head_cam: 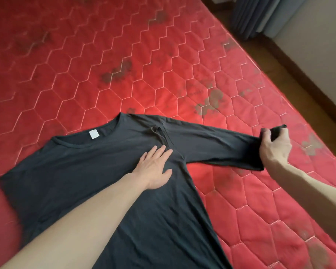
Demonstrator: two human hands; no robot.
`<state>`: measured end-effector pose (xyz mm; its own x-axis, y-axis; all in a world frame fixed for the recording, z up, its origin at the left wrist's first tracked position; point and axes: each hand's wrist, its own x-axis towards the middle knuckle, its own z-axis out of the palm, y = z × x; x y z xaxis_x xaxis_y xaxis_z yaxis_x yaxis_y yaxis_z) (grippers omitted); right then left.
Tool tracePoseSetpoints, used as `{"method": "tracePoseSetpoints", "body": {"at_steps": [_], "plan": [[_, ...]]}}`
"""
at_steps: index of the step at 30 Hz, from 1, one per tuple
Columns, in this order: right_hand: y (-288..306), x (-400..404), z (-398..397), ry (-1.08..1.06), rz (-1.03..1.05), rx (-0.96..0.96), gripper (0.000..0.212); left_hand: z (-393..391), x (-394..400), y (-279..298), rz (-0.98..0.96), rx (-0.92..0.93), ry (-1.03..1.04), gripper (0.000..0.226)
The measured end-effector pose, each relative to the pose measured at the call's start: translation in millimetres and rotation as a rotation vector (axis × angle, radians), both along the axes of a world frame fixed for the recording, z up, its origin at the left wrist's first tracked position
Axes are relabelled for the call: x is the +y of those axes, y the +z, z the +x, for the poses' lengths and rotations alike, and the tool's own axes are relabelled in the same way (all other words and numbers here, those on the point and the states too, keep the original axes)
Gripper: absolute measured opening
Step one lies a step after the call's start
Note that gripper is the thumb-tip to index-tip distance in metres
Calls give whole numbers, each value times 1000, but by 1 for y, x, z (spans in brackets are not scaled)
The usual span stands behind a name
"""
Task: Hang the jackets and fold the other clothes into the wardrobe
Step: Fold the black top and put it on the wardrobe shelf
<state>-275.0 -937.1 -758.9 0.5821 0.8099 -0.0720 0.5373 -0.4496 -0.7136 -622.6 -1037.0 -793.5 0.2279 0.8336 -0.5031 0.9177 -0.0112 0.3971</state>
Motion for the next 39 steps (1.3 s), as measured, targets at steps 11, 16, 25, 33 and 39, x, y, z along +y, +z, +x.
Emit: {"method": "tracePoseSetpoints", "body": {"at_steps": [11, 16, 25, 33, 39], "plan": [[68, -45, -313, 679, 129, -86, 19, -114, -48, 61, 320, -511, 832, 22], [57, -117, -415, 1003, 97, -79, 18, -169, -63, 95, 102, -1008, 1264, 51], [8, -184, -448, 1534, 48, -104, 44, -234, -120, 57, 65, -707, 1574, 27], [-30, -158, -367, 1245, 131, -421, 34, -265, -157, 17, 248, -574, 1719, 20], [-55, -109, -290, 832, -256, -505, 58, -279, -173, -12, 235, -302, 1685, 29]]}}
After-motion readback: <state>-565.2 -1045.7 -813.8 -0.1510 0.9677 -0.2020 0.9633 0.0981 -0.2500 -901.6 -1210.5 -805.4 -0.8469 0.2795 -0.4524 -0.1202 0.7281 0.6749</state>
